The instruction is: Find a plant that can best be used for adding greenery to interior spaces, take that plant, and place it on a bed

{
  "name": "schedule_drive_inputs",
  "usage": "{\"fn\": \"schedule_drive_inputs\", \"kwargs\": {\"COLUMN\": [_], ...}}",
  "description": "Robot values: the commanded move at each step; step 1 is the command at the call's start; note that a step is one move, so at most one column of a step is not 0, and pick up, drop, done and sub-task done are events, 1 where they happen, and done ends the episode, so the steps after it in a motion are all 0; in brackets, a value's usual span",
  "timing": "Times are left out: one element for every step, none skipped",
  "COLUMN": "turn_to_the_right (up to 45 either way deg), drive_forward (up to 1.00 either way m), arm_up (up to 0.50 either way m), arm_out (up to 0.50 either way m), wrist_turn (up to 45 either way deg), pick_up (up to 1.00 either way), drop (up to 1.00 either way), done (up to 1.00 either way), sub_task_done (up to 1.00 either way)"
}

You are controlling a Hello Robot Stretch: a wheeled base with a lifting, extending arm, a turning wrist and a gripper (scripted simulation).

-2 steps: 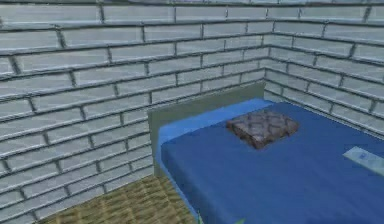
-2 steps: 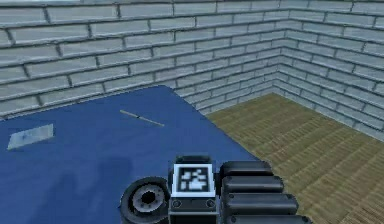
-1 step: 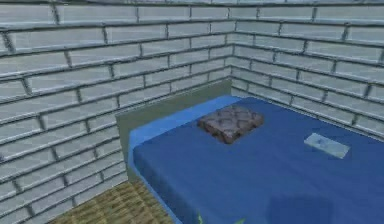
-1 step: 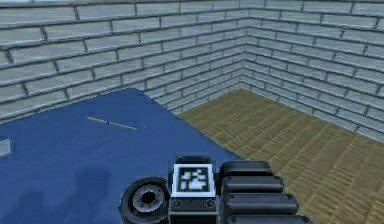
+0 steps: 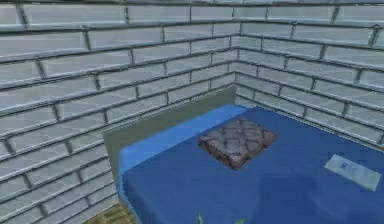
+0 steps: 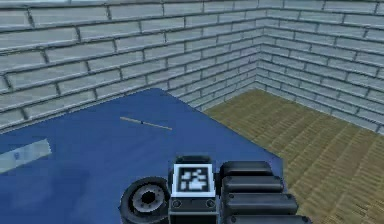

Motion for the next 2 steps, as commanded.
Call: {"fn": "schedule_drive_inputs", "kwargs": {"turn_to_the_right": [45.0,45.0], "drive_forward": [0.00,0.00], "arm_up": [0.00,0.00], "arm_out": [0.00,0.00], "wrist_turn": [0.0,0.0], "pick_up": [0.00,0.00], "drop": [0.00,0.00], "done": [0.00,0.00], "sub_task_done": [0.00,0.00]}}
